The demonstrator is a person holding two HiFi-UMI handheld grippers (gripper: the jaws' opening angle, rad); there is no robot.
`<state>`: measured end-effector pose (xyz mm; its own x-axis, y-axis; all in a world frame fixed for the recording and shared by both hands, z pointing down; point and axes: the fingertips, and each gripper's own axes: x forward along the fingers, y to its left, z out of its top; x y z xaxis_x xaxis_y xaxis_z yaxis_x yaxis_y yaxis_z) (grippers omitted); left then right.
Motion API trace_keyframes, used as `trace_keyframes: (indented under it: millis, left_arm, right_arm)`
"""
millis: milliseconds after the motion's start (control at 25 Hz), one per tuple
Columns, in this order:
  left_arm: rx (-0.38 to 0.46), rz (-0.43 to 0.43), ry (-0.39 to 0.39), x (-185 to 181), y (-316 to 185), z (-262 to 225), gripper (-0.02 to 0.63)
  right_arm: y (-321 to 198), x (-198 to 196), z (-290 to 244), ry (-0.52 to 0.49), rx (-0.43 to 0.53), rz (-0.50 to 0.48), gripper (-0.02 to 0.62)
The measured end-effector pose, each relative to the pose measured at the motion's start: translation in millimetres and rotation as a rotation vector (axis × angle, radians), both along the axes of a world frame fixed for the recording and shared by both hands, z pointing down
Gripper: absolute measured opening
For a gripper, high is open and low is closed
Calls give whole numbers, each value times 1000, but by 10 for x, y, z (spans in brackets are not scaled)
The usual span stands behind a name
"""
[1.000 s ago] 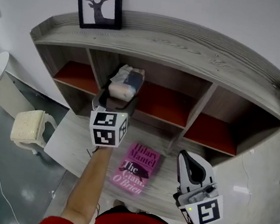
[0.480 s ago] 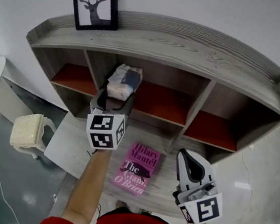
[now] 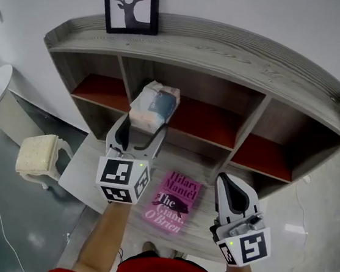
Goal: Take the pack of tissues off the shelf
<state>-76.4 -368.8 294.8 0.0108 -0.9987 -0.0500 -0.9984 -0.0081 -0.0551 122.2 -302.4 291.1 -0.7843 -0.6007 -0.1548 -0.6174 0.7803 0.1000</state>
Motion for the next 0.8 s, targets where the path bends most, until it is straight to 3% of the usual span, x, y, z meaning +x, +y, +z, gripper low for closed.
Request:
trace_keyframes:
  millis: [480, 800]
  left_arm:
    - [73, 80, 22, 337, 907, -109, 368]
    - [85, 76, 29, 287, 1255, -147, 368]
  right_arm:
    - [201, -139, -28, -58, -17, -1, 5]
    - [243, -129, -6, -49, -12, 25, 5]
